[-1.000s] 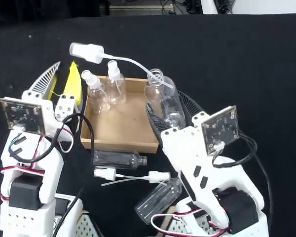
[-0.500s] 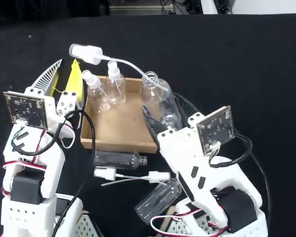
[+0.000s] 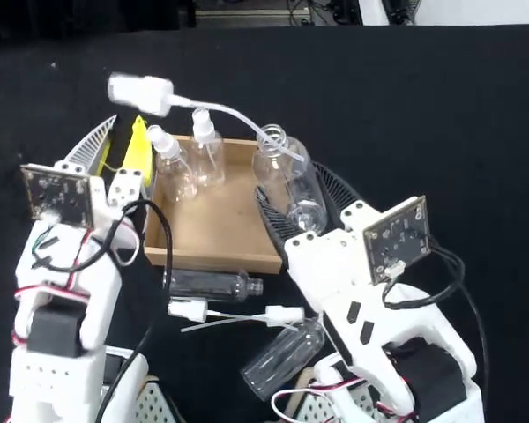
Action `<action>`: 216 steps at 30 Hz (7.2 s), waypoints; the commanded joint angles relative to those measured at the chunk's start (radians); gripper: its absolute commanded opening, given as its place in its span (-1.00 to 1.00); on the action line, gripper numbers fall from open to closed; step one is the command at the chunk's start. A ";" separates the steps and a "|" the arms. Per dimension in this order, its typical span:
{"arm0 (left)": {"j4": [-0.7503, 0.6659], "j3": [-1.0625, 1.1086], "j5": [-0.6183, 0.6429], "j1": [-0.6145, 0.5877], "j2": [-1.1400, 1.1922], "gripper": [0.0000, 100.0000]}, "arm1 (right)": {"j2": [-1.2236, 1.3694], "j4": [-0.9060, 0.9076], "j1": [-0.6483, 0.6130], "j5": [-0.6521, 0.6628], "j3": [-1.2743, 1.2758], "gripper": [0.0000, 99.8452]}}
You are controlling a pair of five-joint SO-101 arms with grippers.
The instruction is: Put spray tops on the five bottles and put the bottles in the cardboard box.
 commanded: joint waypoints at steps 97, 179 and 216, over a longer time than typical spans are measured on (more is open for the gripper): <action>-0.358 -0.216 -0.338 0.381 0.155 -0.84 | -0.165 -0.175 -0.112 0.003 0.237 -0.94; 0.169 0.596 0.112 -0.636 -0.512 -0.84 | 0.283 -0.354 0.400 -0.112 0.102 -0.94; 0.100 0.757 0.172 -0.516 -0.512 -0.84 | 1.580 -2.136 0.980 -0.043 0.406 -0.94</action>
